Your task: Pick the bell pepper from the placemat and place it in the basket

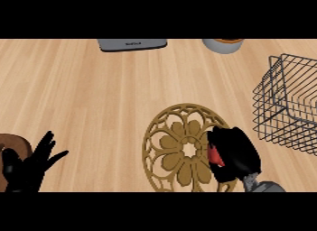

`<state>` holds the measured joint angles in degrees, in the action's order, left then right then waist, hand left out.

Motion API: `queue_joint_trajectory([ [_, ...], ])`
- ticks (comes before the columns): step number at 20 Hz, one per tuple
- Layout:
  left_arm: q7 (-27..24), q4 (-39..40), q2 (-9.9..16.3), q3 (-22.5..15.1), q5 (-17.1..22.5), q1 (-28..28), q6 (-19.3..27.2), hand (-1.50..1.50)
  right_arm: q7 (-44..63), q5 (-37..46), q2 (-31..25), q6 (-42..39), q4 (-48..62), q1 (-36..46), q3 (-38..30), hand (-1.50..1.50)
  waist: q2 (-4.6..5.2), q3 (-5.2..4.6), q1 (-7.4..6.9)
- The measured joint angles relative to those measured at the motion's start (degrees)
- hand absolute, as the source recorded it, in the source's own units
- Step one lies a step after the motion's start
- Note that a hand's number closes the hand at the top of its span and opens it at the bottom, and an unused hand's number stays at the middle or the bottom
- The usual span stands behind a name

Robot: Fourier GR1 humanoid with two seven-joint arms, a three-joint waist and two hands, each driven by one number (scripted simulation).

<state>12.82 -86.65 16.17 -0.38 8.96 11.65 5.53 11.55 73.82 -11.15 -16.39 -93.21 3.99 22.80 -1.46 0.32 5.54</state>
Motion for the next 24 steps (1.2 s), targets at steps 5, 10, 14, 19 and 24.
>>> queue_joint_trajectory([
  [5,0.03,-0.41,-0.33,-0.49,0.61,-0.30,-0.84,0.00,15.58,-4.22,7.71,6.57,-8.00,-4.81,-1.74,1.50,0.30,0.19,-0.97],
  [10,0.87,-0.43,-0.43,-1.13,0.75,-1.07,-1.35,0.00,25.00,-12.36,10.11,19.47,-20.22,-4.48,-1.06,1.50,0.39,0.23,-1.95],
  [14,0.75,-0.39,-1.27,-2.37,-0.37,-1.63,-0.92,0.00,35.33,-10.08,10.75,22.28,-30.85,-1.55,0.69,1.50,0.44,0.18,-3.10],
  [19,1.37,0.27,-1.16,-2.71,-1.12,-3.05,-1.13,0.00,46.62,-4.81,10.99,15.93,-40.70,5.32,-1.31,1.50,0.66,0.11,-4.18],
  [24,2.06,0.91,-0.98,-2.40,-1.23,-4.15,-1.49,0.00,49.39,-3.88,10.45,9.27,-42.35,14.87,-10.77,1.50,0.80,0.12,-4.69],
])
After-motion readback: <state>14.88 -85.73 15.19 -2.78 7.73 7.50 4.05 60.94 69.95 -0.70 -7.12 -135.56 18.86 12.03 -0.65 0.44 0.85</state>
